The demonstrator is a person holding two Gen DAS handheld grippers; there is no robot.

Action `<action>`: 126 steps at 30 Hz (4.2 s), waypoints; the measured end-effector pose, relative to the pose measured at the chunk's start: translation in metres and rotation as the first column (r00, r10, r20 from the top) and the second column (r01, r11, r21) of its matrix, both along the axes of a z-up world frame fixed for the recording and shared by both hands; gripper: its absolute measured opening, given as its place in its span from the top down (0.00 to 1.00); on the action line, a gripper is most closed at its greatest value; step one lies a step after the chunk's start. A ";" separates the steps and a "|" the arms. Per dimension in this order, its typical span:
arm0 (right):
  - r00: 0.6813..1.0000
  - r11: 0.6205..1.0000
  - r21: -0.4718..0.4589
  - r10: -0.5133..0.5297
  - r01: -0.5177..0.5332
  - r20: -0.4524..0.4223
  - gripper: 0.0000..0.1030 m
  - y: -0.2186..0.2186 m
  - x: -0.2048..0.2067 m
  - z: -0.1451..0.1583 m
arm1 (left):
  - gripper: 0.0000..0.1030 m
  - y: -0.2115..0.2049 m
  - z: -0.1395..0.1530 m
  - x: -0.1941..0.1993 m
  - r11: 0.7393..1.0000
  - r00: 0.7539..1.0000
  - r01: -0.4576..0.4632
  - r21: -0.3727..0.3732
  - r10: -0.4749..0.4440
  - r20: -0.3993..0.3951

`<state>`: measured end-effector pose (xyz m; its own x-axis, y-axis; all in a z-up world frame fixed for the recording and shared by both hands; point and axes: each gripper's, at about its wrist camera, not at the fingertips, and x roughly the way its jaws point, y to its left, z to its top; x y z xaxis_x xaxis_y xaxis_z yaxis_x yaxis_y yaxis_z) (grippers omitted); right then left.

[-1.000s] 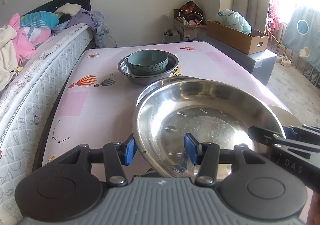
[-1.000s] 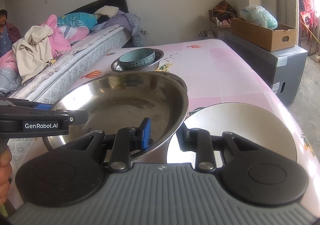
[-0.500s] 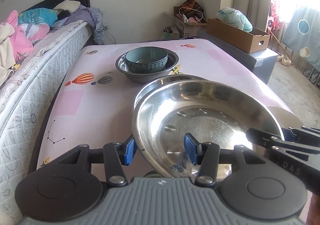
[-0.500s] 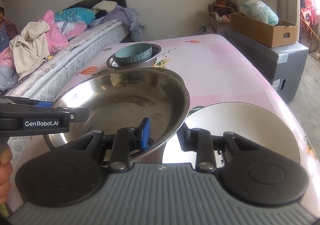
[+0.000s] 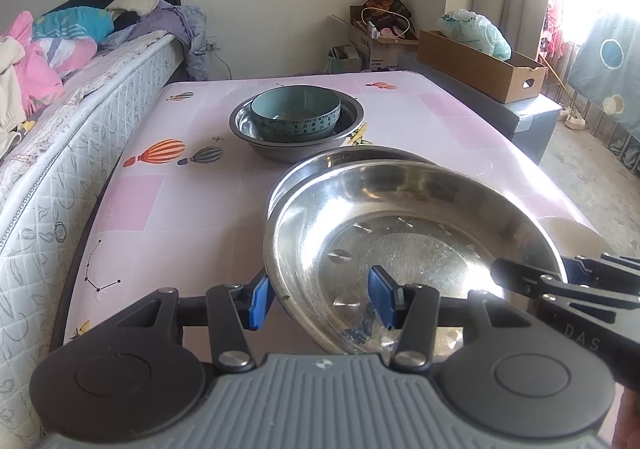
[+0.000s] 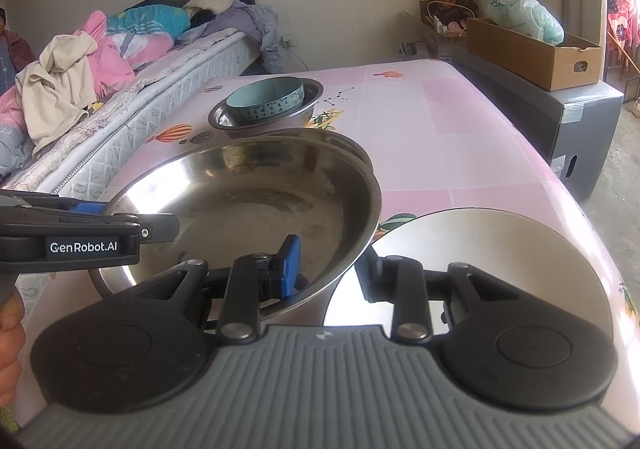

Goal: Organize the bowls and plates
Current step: 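Lower the large steel bowl onto the table beside the stacked bowls with both grippers, then open both grippers off the large steel bowl's rim and withdraw, then close the left gripper on the white plate's rim while the right gripper grips its opposite rim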

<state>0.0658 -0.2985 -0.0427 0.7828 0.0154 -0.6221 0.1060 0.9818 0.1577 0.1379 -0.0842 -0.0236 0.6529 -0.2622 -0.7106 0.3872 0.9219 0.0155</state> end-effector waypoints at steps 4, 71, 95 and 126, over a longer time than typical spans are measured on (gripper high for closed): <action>1.000 1.000 0.009 0.003 -0.003 -0.014 0.70 -0.001 0.008 -0.005 | 0.50 -0.002 -0.004 0.005 1.000 1.000 -0.004 -0.004 0.004 -0.008; 0.999 0.999 0.002 -0.051 0.051 0.004 0.64 -0.023 0.095 -0.017 | 0.42 -0.019 -0.021 0.060 0.999 0.998 -0.031 -0.009 0.030 -0.062; 1.000 0.997 0.082 -0.013 0.011 0.024 0.59 -0.023 0.051 0.004 | 0.37 0.006 -0.021 0.031 0.999 0.998 -0.032 -0.007 0.032 -0.060; 0.977 0.975 0.090 -0.208 0.202 0.057 0.27 -0.086 -0.064 0.018 | 0.22 -0.030 -0.017 -0.043 0.996 0.990 0.084 -0.039 -0.088 -0.108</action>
